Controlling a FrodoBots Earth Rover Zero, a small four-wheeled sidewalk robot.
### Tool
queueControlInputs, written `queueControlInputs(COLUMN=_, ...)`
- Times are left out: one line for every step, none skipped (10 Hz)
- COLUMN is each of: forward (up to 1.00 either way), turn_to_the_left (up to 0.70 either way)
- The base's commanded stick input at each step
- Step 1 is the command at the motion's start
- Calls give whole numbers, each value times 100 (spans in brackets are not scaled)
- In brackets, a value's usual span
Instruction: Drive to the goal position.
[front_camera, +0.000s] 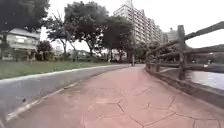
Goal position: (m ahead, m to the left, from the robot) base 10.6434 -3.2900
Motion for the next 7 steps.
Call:
queueControlInputs(forward=100, turn_to_the_left=-35)
queueControlInputs(forward=100, turn_to_the_left=-6)
queueControlInputs(forward=100, turn_to_the_left=0)
queueControlInputs(forward=100, turn_to_the_left=0)
queueControlInputs(forward=100, turn_to_the_left=0)
queueControlInputs(forward=100, turn_to_the_left=0)
queueControlInputs(forward=100, turn_to_the_left=0)
